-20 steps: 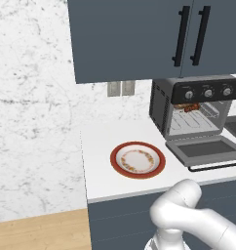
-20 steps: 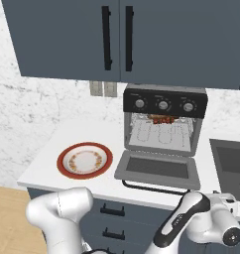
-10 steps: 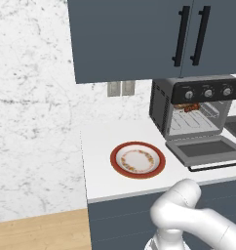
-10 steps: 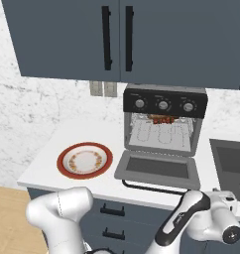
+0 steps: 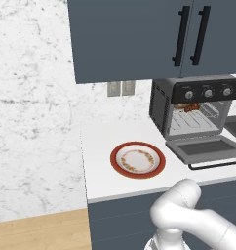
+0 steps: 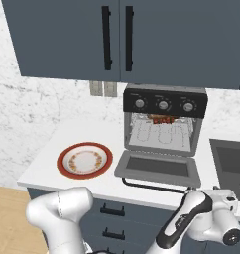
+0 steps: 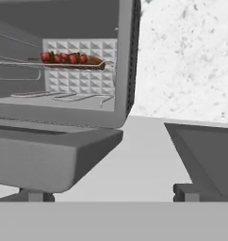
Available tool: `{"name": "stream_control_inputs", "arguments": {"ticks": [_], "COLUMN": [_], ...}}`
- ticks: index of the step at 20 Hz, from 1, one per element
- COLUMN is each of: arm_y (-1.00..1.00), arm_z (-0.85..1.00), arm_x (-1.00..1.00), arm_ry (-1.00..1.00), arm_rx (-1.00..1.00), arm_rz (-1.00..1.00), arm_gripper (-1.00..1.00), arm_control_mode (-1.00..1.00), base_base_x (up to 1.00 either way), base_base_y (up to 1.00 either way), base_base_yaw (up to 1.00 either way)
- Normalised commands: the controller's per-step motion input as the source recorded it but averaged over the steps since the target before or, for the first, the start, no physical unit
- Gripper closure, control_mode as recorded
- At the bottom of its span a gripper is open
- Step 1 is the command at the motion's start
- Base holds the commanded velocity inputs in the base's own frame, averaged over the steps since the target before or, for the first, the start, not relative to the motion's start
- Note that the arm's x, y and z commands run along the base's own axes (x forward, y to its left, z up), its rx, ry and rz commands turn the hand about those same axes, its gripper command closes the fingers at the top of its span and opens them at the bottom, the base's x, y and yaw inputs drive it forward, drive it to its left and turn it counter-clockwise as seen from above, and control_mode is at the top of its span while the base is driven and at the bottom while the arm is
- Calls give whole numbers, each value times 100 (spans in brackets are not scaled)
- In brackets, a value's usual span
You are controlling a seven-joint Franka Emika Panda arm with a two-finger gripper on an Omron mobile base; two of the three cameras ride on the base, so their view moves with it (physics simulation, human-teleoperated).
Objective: Pick up the kebab skewer and baguette bread, and place them inside the toaster oven. Close the toaster oven door and start by setting the timer.
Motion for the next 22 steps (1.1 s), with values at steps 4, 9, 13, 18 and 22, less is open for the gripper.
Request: {"name": "stream_control_inputs", "arguments": {"ticks": [4, 9, 13, 18, 22], "arm_y": [8, 6, 5, 3, 1], "arm_z": [39, 43, 38, 37, 38], "arm_x": [29, 23, 18, 16, 19], "arm_ry": [-14, -20, -20, -20, -20], "arm_rx": [8, 7, 5, 5, 5], "arm_rz": [7, 7, 6, 6, 5], "arm_gripper": [-100, -100, -100, -100, -100], "arm_control_mode": [-100, -100, -100, -100, -100], "base_base_x": [0, 0, 0, 0, 0], "base_base_y": [0, 0, 0, 0, 0], "base_base_yaw": [0, 0, 0, 0, 0]}}
